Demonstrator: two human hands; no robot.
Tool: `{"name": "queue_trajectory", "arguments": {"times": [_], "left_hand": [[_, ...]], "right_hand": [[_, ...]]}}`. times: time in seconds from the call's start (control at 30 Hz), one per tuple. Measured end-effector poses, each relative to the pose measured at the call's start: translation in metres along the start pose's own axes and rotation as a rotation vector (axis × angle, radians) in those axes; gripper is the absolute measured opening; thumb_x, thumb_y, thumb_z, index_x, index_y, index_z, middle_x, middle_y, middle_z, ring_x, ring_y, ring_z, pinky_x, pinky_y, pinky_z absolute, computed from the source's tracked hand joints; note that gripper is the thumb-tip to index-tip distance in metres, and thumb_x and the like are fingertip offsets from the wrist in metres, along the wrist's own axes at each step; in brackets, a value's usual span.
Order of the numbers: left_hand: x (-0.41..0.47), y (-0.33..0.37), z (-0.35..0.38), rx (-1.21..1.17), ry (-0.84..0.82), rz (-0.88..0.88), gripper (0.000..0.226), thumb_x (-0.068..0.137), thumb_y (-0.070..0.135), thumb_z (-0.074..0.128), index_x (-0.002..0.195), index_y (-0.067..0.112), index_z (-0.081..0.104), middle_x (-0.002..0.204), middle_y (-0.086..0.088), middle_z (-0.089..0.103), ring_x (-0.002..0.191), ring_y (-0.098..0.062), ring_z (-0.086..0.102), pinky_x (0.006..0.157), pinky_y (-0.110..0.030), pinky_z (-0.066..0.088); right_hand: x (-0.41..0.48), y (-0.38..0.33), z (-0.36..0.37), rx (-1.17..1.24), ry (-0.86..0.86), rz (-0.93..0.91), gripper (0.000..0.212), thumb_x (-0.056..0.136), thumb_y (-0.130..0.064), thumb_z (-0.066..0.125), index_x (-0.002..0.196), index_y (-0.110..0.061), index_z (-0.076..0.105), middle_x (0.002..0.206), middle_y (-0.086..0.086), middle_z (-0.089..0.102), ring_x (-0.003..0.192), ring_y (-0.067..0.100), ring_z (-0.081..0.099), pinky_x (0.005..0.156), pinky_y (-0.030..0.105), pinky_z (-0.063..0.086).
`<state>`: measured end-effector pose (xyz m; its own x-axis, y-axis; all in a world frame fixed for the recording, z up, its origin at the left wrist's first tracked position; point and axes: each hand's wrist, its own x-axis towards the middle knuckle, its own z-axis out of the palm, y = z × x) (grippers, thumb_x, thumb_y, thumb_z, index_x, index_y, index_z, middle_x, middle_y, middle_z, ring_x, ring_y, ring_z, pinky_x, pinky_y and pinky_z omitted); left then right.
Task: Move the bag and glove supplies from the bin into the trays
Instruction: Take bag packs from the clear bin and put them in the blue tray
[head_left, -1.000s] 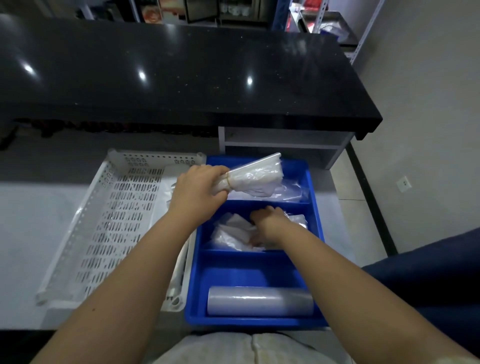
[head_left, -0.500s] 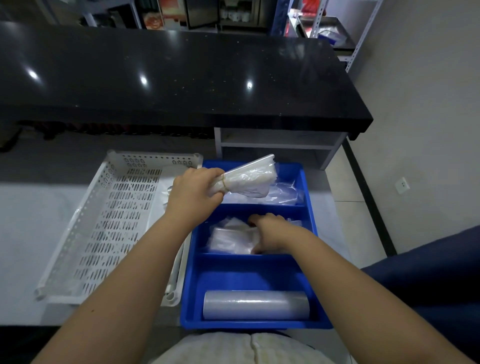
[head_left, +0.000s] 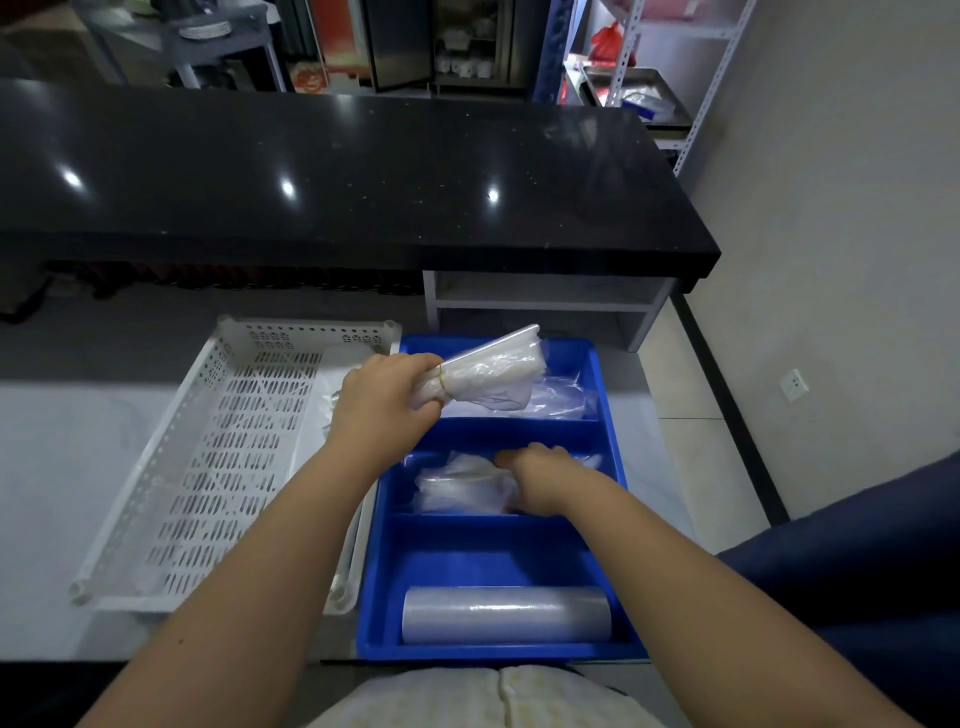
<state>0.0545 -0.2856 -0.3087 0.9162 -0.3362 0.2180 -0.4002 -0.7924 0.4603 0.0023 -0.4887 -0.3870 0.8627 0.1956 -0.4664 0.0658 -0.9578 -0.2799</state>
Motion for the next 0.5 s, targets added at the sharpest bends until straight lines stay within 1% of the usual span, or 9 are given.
{"name": "queue_trajectory", "arguments": {"times": [0.07,0.17,0.23,0.33,0.43,0.5], "left_hand": [[-0.003,0.000,0.000,0.005,-0.002,-0.001,0.036,0.079,0.026,0.068,0.114,0.027,0.063,0.096,0.004,0.067,0.087,-0.019,0.053,0.077,-0.039,0.046],[-0.008,-0.002,0.000,0.015,-0.016,0.000,0.034,0.079,0.027,0.067,0.113,0.029,0.062,0.094,0.006,0.066,0.086,-0.020,0.052,0.076,-0.040,0.046],[-0.010,-0.003,-0.001,0.010,-0.024,0.001,0.032,0.079,0.027,0.067,0.111,0.029,0.062,0.092,0.007,0.066,0.086,-0.020,0.052,0.075,-0.041,0.046],[-0.007,-0.004,-0.004,0.001,-0.067,-0.017,0.029,0.078,0.028,0.064,0.107,0.033,0.062,0.089,0.008,0.065,0.085,-0.020,0.055,0.072,-0.040,0.049],[0.003,0.002,-0.004,-0.009,-0.152,-0.031,0.029,0.076,0.030,0.064,0.105,0.036,0.062,0.089,0.011,0.065,0.083,-0.016,0.058,0.071,-0.039,0.052],[0.011,0.010,-0.001,0.004,-0.209,-0.015,0.032,0.076,0.031,0.065,0.107,0.037,0.062,0.094,0.011,0.066,0.085,-0.016,0.059,0.072,-0.036,0.052]], "right_hand": [[-0.001,-0.002,0.001,0.013,0.030,-0.010,0.041,0.080,-0.033,0.067,0.119,-0.031,0.052,0.115,0.009,0.060,0.099,0.032,0.054,0.075,0.033,0.039],[-0.006,-0.003,0.002,0.041,0.114,-0.044,0.029,0.079,-0.031,0.067,0.105,-0.032,0.055,0.105,0.006,0.064,0.091,0.031,0.058,0.068,0.032,0.040],[-0.012,-0.003,0.002,-0.024,0.217,-0.076,0.024,0.080,-0.031,0.065,0.102,-0.032,0.055,0.099,0.006,0.065,0.087,0.030,0.057,0.067,0.032,0.040],[-0.023,-0.007,-0.002,-0.125,0.395,-0.163,0.027,0.081,-0.023,0.067,0.105,-0.027,0.057,0.095,0.005,0.065,0.085,0.027,0.054,0.072,0.035,0.035],[-0.042,-0.012,-0.016,-0.157,0.548,-0.232,0.023,0.071,-0.011,0.072,0.087,-0.019,0.058,0.081,0.004,0.066,0.077,0.030,0.055,0.068,0.035,0.030],[-0.056,-0.012,-0.027,-0.169,0.612,-0.224,0.023,0.068,-0.009,0.075,0.082,-0.017,0.059,0.077,0.005,0.066,0.073,0.031,0.057,0.067,0.037,0.035]]}}
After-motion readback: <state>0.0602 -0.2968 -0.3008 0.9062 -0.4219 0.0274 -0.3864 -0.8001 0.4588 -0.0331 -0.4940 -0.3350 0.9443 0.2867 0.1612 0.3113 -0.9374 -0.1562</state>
